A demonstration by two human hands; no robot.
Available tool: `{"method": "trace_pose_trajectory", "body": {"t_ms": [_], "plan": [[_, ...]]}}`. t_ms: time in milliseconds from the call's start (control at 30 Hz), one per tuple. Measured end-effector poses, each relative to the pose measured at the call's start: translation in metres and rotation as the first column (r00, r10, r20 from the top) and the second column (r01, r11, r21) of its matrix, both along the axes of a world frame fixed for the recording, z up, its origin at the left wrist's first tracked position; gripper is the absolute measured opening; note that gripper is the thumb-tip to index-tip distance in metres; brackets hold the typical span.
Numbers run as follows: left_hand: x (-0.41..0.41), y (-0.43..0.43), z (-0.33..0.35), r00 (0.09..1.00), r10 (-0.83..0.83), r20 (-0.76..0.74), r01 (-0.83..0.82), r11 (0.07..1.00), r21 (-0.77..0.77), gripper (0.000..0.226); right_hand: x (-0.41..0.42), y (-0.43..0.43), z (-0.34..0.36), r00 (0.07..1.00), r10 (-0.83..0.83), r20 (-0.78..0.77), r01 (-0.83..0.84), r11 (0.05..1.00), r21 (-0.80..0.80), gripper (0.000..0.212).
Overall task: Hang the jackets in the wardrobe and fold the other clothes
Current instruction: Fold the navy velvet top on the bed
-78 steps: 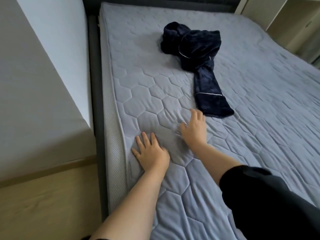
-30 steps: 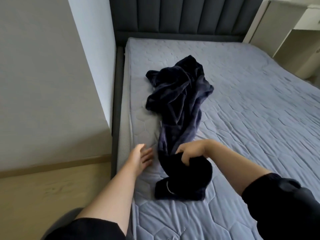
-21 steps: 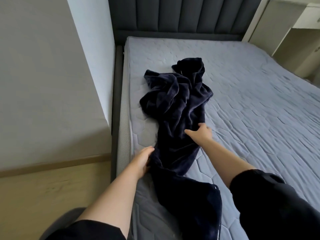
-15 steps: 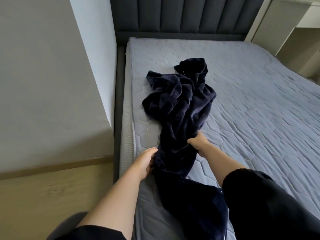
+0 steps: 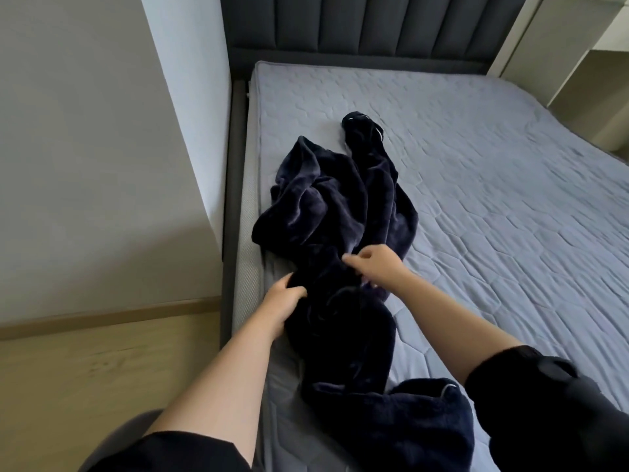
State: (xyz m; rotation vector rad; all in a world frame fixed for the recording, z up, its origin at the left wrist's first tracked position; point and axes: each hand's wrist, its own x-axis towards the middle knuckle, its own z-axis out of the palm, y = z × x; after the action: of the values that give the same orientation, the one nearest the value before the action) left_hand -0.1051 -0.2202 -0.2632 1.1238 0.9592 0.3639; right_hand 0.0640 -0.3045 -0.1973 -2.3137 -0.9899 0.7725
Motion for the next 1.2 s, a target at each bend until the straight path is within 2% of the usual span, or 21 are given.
{"method": "trace_pose_trajectory", "body": {"t_ms": [67,133,200,267,333,400,467,533,567,600,633,667,733,800,867,900,967,1033,1067,1133,1200], "plan": [[-0.001,0.001,0.008,0.994,-0.108,-0.019,0.108,0.994,-0.009,0.043,0.001,0.012,-0.006,0.977,-0.212,0.032,0.203,0.963,0.177,0.044],[-0.002,0.001,0.015,0.965,-0.254,-0.068,0.256,0.967,0.015,0.048,0.001,0.022,-0.009,0.964,-0.223,-0.146,0.243,0.959,0.145,0.086],[-0.005,0.0,0.02,0.93,-0.346,-0.122,0.354,0.934,0.052,0.043,-0.003,0.029,-0.014,0.925,-0.197,-0.326,0.225,0.973,0.051,0.105],[-0.007,0.001,0.022,0.922,-0.342,-0.182,0.363,0.927,0.095,0.032,-0.006,0.03,-0.02,0.964,-0.122,-0.235,0.129,0.992,0.013,0.087],[-0.011,0.005,0.02,0.935,-0.264,-0.237,0.303,0.942,0.145,0.023,-0.009,0.029,-0.024,0.991,-0.042,-0.131,0.045,0.999,0.022,0.048],[-0.014,0.009,0.019,0.949,-0.12,-0.29,0.187,0.958,0.216,0.014,-0.012,0.022,-0.023,0.984,0.092,-0.15,-0.095,0.995,-0.011,0.022],[-0.015,0.01,0.017,0.945,0.117,-0.306,0.003,0.931,0.364,0.025,-0.01,0.015,-0.021,0.968,0.152,-0.198,-0.152,0.988,0.015,0.017],[-0.016,0.007,0.019,0.892,0.364,-0.267,-0.16,0.808,0.567,0.024,-0.004,0.007,-0.021,0.977,-0.043,-0.209,0.093,0.968,0.235,0.022],[-0.015,0.005,0.022,0.873,0.43,-0.23,-0.193,0.739,0.646,0.017,0.002,0.003,-0.022,0.951,-0.236,-0.202,0.295,0.887,0.354,0.024],[-0.015,0.003,0.025,0.872,0.449,-0.193,-0.195,0.682,0.704,0.01,0.01,-0.001,-0.025,0.879,-0.426,-0.216,0.478,0.78,0.405,0.019],[-0.013,0.001,0.027,0.888,0.432,-0.159,-0.178,0.641,0.747,0.005,0.016,-0.004,-0.028,0.782,-0.567,-0.257,0.622,0.691,0.367,0.018],[-0.012,0.0,0.029,0.907,0.396,-0.145,-0.143,0.613,0.777,0.011,0.019,-0.008,-0.03,0.675,-0.654,-0.341,0.736,0.631,0.246,0.028],[-0.01,-0.005,0.028,0.945,0.277,-0.172,-0.018,0.572,0.82,0.027,0.022,-0.017,-0.037,0.467,-0.645,-0.605,0.796,0.605,-0.03,0.036],[-0.006,-0.012,0.024,0.967,0.129,-0.221,0.118,0.542,0.832,0.038,0.025,-0.015,-0.035,0.342,-0.549,-0.763,0.782,0.616,-0.093,0.022],[-0.001,-0.013,0.022,0.973,0.014,-0.23,0.173,0.613,0.771,0.041,0.024,-0.006,-0.024,0.378,-0.405,-0.832,0.767,0.641,0.037,0.019],[0.002,-0.012,0.024,0.982,-0.027,-0.188,0.152,0.709,0.689,0.042,0.024,0.001,-0.018,0.473,-0.33,-0.817,0.729,0.667,0.153,0.023],[0.006,-0.007,0.034,0.996,-0.088,0.009,0.077,0.912,0.402,0.045,0.015,0.017,0.001,0.732,-0.188,-0.655,0.529,0.762,0.373,0.032],[0.01,0.002,0.038,0.973,-0.065,0.223,0.04,0.992,0.115,0.043,-0.003,0.027,0.017,0.856,0.001,-0.517,0.26,0.864,0.432,0.034],[0.011,0.006,0.036,0.956,-0.034,0.29,0.034,0.999,0.007,0.04,-0.01,0.032,0.023,0.849,0.095,-0.519,0.149,0.901,0.408,0.032],[0.01,0.01,0.031,0.936,-0.022,0.351,0.055,0.995,-0.084,0.038,-0.02,0.039,0.029,0.743,0.201,-0.638,0.028,0.944,0.329,0.03],[0.007,0.007,0.025,0.957,-0.062,0.283,0.078,0.996,-0.046,0.036,-0.026,0.044,0.025,0.687,0.162,-0.709,0.066,0.957,0.282,0.031]]}}
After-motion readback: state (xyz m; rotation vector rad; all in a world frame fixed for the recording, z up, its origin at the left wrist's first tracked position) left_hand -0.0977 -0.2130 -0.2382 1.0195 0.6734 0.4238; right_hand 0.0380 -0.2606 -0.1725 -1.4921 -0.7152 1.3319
